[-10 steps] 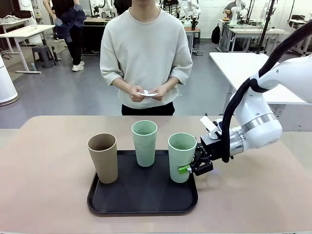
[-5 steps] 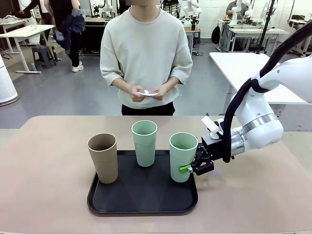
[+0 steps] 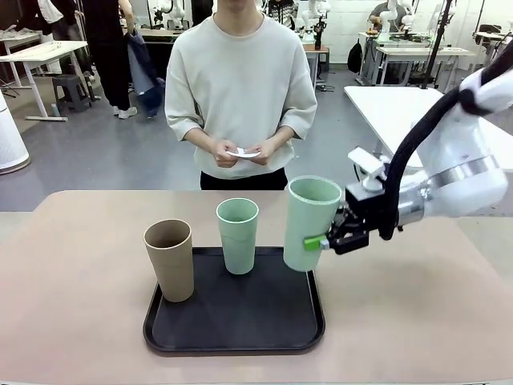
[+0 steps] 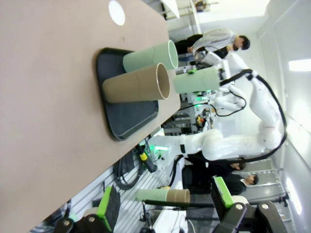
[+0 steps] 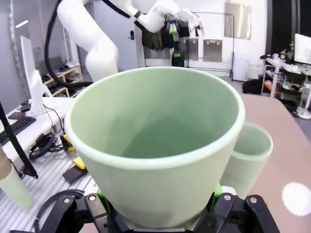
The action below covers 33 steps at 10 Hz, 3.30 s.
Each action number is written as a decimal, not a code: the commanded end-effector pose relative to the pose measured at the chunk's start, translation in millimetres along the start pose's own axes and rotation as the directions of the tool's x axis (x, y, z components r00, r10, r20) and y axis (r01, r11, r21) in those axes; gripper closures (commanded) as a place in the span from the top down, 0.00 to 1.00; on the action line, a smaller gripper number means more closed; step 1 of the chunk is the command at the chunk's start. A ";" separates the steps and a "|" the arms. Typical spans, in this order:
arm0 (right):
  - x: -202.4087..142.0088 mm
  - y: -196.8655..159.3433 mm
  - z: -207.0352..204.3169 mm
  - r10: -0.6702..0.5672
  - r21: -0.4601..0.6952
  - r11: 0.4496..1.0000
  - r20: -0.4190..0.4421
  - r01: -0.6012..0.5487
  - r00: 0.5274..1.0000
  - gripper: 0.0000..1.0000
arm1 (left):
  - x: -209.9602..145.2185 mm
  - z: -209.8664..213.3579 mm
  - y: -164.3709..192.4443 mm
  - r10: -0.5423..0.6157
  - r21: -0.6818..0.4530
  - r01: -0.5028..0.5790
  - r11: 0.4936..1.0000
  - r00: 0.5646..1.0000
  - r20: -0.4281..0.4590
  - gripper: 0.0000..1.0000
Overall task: Place coasters on the table and set cups on them.
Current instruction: Pick up one Reusable plastic cup and place it on a coaster set by the human.
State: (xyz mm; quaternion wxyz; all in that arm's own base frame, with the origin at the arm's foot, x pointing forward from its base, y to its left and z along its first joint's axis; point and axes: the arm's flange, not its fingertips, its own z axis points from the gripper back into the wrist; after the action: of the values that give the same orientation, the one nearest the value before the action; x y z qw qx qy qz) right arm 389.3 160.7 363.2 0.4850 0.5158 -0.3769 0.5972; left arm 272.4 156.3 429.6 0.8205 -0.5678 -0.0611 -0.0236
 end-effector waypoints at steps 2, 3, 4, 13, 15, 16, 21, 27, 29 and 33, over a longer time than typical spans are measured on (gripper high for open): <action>74.9 16.7 -2.0 -0.022 0.017 1.000 -0.091 0.024 0.996 0.26 | 0.3 1.7 -1.3 0.000 -0.011 0.000 1.000 1.000 0.013 1.00; 93.0 16.3 -4.3 -0.024 0.016 1.000 -0.111 0.026 0.994 0.26 | 0.3 1.7 -1.3 0.000 -0.011 0.000 1.000 1.000 0.013 1.00; 109.9 15.6 -9.1 -0.019 0.007 1.000 -0.131 0.020 0.991 0.26 | 0.3 1.7 -1.3 0.000 -0.011 0.000 1.000 1.000 0.013 1.00; 115.3 19.6 -8.9 -0.001 0.008 1.000 -0.105 0.002 0.995 0.26 | 0.3 1.7 -1.3 0.000 -0.011 0.000 1.000 1.000 0.013 1.00; 123.6 4.2 -6.7 0.004 -0.016 1.000 -0.098 -0.005 0.995 0.85 | 0.3 1.7 -1.3 0.000 -0.011 0.000 1.000 1.000 0.013 1.00; 132.4 -14.5 -5.7 0.010 -0.029 0.999 -0.080 -0.012 0.997 0.85 | 0.3 1.7 -1.3 0.000 -0.011 0.000 1.000 1.000 0.013 1.00; 165.3 -111.8 -33.9 -0.057 -0.013 0.998 -0.081 0.056 0.995 0.85 | 0.3 1.7 -1.3 0.000 -0.011 0.000 1.000 1.000 0.013 1.00; 143.4 -191.4 -53.4 0.035 -0.009 0.999 -0.078 -0.036 0.996 0.85 | 0.3 1.7 -1.3 0.000 -0.011 0.000 1.000 1.000 0.013 1.00; 128.3 -205.5 -41.0 0.051 -0.014 0.999 -0.075 -0.052 0.996 0.85 | 0.3 1.7 -1.3 0.000 -0.011 0.000 1.000 1.000 0.013 1.00; 109.3 -213.7 -40.3 -0.008 -0.081 0.997 -0.086 0.001 0.996 0.85 | 0.3 1.7 -1.3 0.000 -0.011 0.000 1.000 1.000 0.013 1.00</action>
State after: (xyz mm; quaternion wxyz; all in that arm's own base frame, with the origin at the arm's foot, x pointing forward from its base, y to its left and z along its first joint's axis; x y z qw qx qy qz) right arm 583.4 266.6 449.6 0.5126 0.4773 -0.3764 0.6064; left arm 272.3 156.4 429.7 0.8205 -0.5678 -0.0612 -0.0235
